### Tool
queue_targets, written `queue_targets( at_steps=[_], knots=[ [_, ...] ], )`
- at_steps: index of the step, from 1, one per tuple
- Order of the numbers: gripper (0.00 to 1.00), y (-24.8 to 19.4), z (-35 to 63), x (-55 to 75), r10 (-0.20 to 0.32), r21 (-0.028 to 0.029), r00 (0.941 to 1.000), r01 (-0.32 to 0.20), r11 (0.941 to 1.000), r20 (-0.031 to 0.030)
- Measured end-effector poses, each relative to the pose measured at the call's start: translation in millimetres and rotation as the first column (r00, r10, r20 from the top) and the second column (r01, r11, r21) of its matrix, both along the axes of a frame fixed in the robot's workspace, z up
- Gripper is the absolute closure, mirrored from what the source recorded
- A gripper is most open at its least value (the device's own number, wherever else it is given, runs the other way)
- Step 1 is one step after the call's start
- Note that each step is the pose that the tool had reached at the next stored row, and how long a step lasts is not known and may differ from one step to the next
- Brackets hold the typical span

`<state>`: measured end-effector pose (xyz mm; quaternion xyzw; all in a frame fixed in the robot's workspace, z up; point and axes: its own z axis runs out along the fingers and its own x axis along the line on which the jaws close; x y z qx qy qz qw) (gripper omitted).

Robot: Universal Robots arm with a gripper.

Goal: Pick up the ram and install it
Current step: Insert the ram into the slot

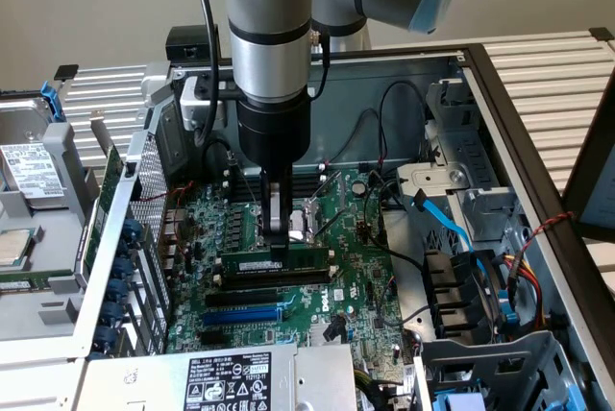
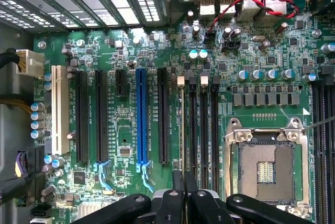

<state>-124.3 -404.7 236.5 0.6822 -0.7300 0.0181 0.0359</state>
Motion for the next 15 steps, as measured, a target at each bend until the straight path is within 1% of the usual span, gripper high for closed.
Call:
queue_targets(
  at_steps=[3,5,15],
  knots=[
    [0.88,0.1,0.0,0.0,0.000,0.0000,1.0000,0.000,1.0000,0.0000],
    [0.88,1.0,-0.2,-0.1,-0.002,0.0000,1.0000,0.002,1.0000,0.0001],
    [0.88,1.0,-0.4,0.0,-0.001,0.0000,1.0000,0.001,1.0000,0.0001]
  ],
)
